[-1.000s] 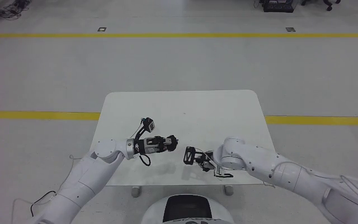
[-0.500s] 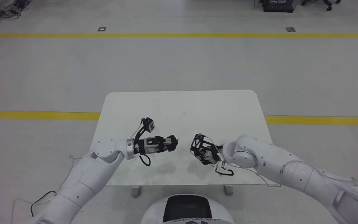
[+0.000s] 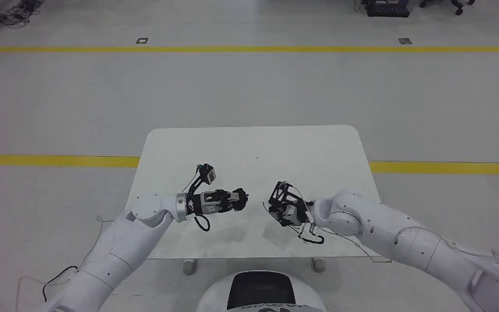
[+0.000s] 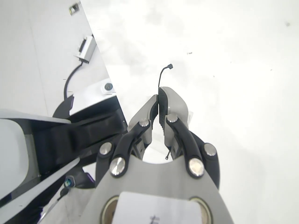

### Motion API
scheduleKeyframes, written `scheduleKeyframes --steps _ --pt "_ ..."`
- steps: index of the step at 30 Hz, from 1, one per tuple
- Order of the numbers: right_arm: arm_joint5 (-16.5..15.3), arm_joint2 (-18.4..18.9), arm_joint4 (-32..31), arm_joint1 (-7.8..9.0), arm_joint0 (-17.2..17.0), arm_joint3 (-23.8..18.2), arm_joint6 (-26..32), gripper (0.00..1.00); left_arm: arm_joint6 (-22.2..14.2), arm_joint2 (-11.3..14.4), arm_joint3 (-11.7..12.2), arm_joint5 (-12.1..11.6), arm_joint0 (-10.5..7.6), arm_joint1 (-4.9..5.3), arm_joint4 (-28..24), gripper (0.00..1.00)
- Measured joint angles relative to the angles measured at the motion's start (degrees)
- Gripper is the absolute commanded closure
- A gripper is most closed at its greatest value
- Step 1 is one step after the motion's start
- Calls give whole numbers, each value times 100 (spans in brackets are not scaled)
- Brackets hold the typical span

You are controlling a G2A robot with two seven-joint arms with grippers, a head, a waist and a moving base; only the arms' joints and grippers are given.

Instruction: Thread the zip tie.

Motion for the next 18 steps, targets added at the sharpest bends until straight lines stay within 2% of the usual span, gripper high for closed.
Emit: scheduleKeyframes --steps 5,12,14,18 --pt "0 47 184 282 -288 -198 -1023 100 0 0 0 0 0 0 0 100" --pt "0 -202 558 649 -470 -452 -2344 100 0 0 0 0 0 0 0 100" --pt "0 -321 715 707 -442 -549 -2563 100 0 0 0 0 0 0 0 100" --pt "0 -397 788 732 -396 -599 -2579 100 0 0 0 0 0 0 0 100"
